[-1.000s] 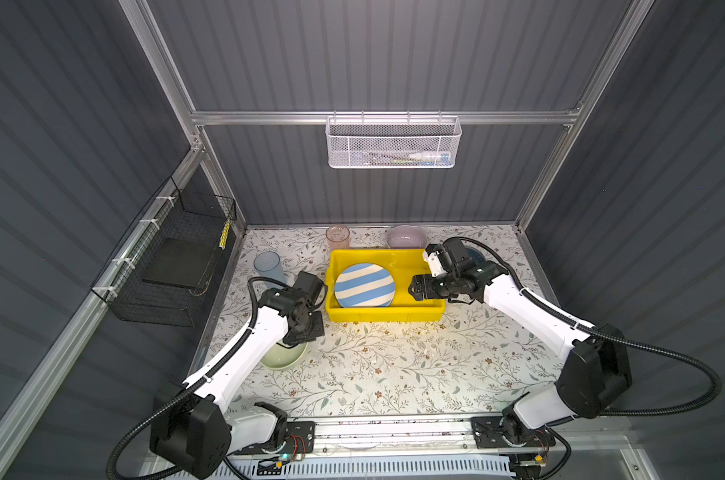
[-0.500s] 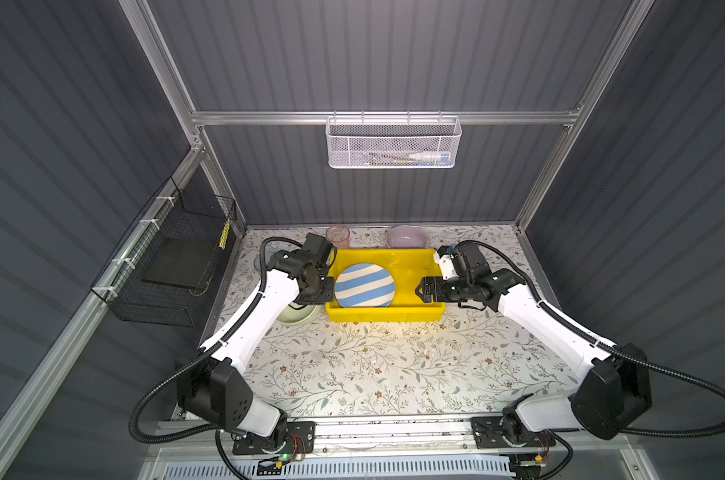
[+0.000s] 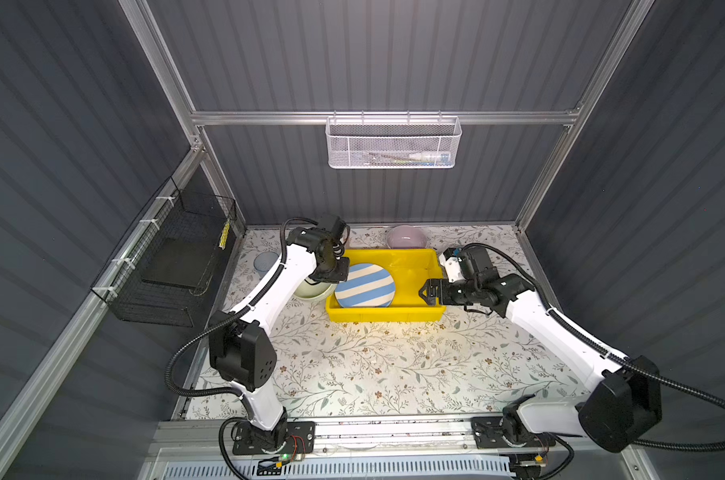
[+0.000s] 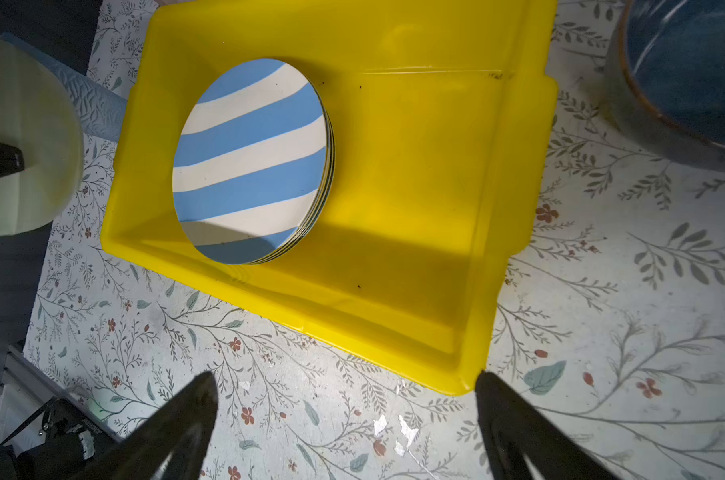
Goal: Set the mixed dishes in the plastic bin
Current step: 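Carry the green bowl with the left gripper onto the plates in the bin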
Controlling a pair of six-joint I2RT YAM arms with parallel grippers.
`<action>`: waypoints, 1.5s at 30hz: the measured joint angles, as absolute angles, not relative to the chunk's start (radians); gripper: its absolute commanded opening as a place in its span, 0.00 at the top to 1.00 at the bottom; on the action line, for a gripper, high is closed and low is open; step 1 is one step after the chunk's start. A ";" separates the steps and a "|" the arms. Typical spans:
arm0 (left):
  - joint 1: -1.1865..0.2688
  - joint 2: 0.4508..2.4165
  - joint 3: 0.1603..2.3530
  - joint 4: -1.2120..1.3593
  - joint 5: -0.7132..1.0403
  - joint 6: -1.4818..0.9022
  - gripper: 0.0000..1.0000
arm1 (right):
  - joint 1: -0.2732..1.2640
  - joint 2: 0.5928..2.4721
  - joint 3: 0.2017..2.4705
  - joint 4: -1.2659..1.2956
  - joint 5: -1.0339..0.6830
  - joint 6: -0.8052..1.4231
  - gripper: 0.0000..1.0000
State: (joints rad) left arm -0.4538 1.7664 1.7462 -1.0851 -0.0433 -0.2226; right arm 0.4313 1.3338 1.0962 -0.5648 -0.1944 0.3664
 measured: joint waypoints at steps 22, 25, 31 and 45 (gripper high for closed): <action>-0.635 2.074 2.030 -1.121 -0.142 -0.185 1.00 | 0.418 1.326 1.094 -0.565 -0.202 0.386 0.01; -0.652 2.099 2.039 -1.115 -0.144 -0.183 1.00 | 0.418 1.326 1.094 -0.564 -0.203 0.390 0.01; -0.672 2.131 2.041 -1.114 -0.142 -0.183 1.00 | 0.416 1.326 1.094 -0.564 -0.203 0.394 0.01; -0.673 2.143 2.034 -1.078 -0.142 -0.183 1.00 | 0.413 1.323 1.082 -0.549 -0.207 0.405 0.01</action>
